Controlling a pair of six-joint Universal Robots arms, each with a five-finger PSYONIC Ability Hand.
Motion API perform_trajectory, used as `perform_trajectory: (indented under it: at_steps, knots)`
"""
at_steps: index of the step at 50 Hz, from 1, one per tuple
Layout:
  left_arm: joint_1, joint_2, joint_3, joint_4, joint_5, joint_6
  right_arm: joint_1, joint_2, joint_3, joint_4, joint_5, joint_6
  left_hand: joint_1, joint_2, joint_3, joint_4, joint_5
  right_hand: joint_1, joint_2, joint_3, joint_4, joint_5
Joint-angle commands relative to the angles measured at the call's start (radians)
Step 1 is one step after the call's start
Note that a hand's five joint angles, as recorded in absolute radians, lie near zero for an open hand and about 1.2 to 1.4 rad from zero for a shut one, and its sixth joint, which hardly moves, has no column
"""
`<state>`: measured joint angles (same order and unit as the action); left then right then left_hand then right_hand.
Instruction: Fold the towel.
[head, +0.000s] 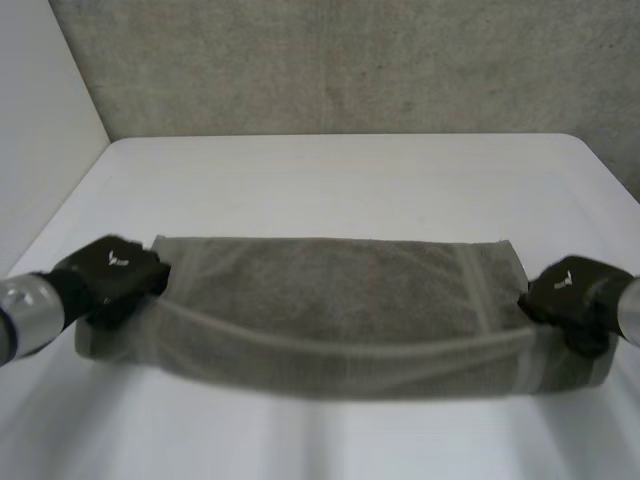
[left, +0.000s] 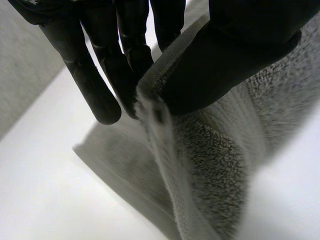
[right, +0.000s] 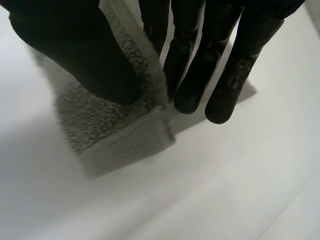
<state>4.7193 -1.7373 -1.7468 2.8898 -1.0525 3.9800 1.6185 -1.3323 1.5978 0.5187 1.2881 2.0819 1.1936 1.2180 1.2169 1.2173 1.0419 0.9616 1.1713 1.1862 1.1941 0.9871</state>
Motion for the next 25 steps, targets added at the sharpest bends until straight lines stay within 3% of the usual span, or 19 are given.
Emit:
perform_trajectory:
  at_steps: [1,8,16,25]
  knots:
    - [-0.07,-0.217,0.187,0.132,-0.06,-0.101,0.104,0.182,-0.19,-0.088,0.082,0.095,0.203,0.178,0.179,0.179,0.18,0.435,0.225,0.21,0.202,0.235]
    - [-0.11,-0.407,0.389,0.225,-0.165,-0.133,0.146,0.349,-0.347,-0.247,0.163,0.138,0.203,0.178,0.179,0.179,0.18,0.435,0.225,0.21,0.202,0.235]
    - [-0.137,-0.537,0.522,0.407,-0.202,-0.228,0.193,0.479,-0.458,-0.469,0.233,0.133,0.203,0.178,0.179,0.179,0.18,0.435,0.225,0.21,0.202,0.235]
    - [-0.153,-0.623,0.595,0.425,-0.21,-0.243,0.222,0.538,-0.478,-0.646,0.281,0.11,0.203,0.178,0.179,0.179,0.18,0.435,0.225,0.21,0.202,0.235]
